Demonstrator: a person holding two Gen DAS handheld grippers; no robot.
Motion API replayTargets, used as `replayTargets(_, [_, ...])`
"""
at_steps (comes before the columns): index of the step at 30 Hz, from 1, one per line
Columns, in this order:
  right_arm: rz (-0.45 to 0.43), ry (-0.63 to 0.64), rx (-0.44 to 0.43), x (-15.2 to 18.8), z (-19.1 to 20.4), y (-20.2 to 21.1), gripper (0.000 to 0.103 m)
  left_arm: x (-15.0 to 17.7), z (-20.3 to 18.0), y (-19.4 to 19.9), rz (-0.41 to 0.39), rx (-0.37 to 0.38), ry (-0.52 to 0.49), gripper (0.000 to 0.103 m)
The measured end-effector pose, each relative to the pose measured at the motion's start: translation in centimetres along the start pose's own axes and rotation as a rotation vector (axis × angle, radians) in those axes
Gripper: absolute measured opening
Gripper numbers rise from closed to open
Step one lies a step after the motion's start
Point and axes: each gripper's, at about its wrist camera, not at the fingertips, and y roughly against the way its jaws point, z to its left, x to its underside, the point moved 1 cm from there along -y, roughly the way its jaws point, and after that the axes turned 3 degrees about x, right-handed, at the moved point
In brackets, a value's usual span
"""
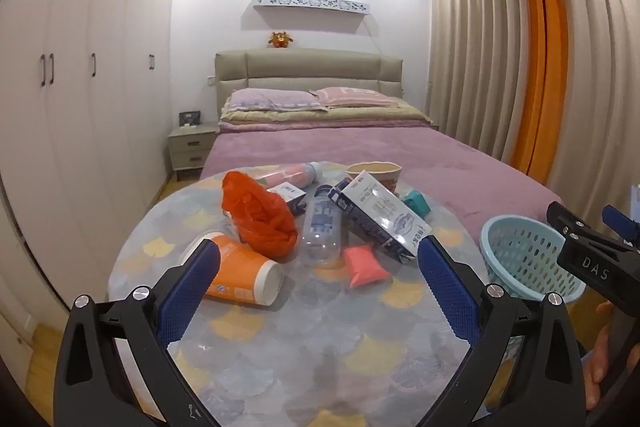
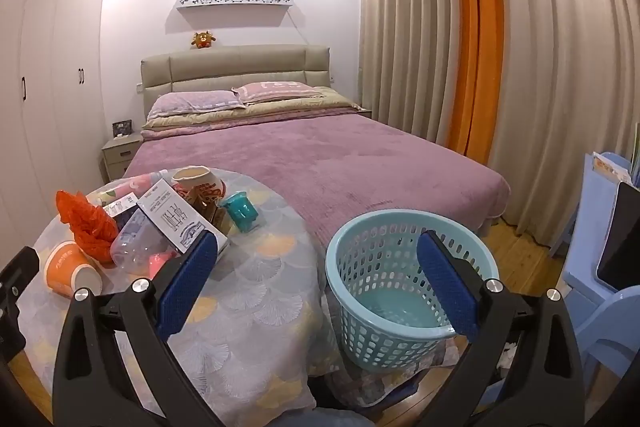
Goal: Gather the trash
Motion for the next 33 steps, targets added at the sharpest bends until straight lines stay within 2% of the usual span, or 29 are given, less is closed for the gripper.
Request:
replayTargets(23, [0.015, 0.012, -0.002, 0.4, 0.4, -0.6, 0.095, 0.2, 1.3, -0.3, -0.010, -0.016, 0.028, 0.096])
replayTargets(33, [0.034, 0.021, -0.012, 0.7, 0.9, -1.7, 0.095, 0.5, 3.3, -1.4, 0.029, -0.057, 0.059, 0.096])
